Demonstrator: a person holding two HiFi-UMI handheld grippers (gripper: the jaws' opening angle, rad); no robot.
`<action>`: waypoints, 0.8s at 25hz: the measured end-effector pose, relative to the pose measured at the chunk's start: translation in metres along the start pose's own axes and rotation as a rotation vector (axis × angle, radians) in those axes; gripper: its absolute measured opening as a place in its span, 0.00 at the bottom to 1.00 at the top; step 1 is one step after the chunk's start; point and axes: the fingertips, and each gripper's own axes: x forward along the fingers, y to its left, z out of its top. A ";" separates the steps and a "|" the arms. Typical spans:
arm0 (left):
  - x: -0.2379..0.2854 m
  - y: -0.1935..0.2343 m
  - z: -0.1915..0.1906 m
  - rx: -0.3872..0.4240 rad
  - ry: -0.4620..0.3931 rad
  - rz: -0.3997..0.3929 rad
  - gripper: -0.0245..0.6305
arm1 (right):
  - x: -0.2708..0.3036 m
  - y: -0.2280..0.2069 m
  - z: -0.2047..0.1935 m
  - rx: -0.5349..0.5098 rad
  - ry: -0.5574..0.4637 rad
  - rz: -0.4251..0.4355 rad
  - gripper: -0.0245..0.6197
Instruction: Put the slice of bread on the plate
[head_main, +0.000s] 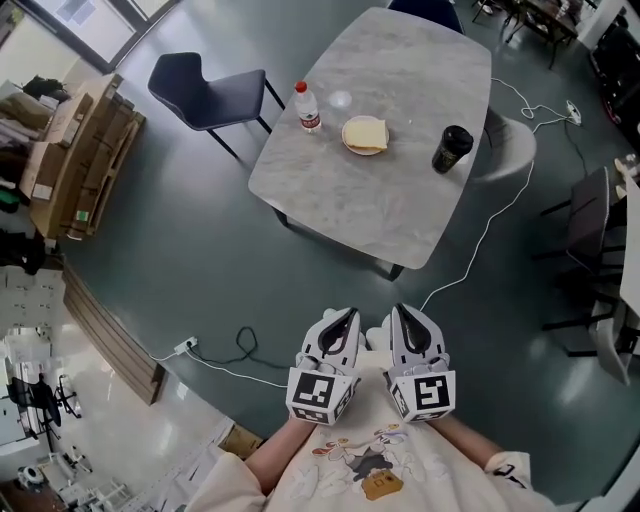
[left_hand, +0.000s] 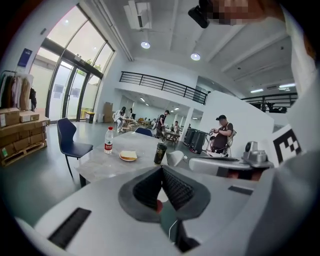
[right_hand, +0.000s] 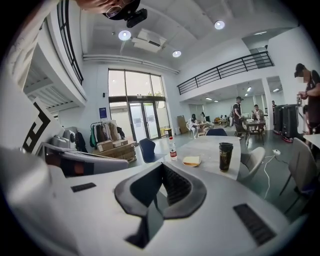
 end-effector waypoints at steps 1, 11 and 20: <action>0.004 -0.011 -0.003 0.012 0.004 -0.004 0.05 | -0.006 -0.007 -0.001 -0.006 0.003 -0.001 0.05; 0.013 -0.053 -0.023 0.035 0.013 0.037 0.05 | -0.034 -0.017 -0.013 -0.057 0.015 0.100 0.05; 0.026 -0.087 -0.013 0.076 -0.024 0.069 0.05 | -0.047 -0.038 -0.016 -0.063 0.024 0.152 0.05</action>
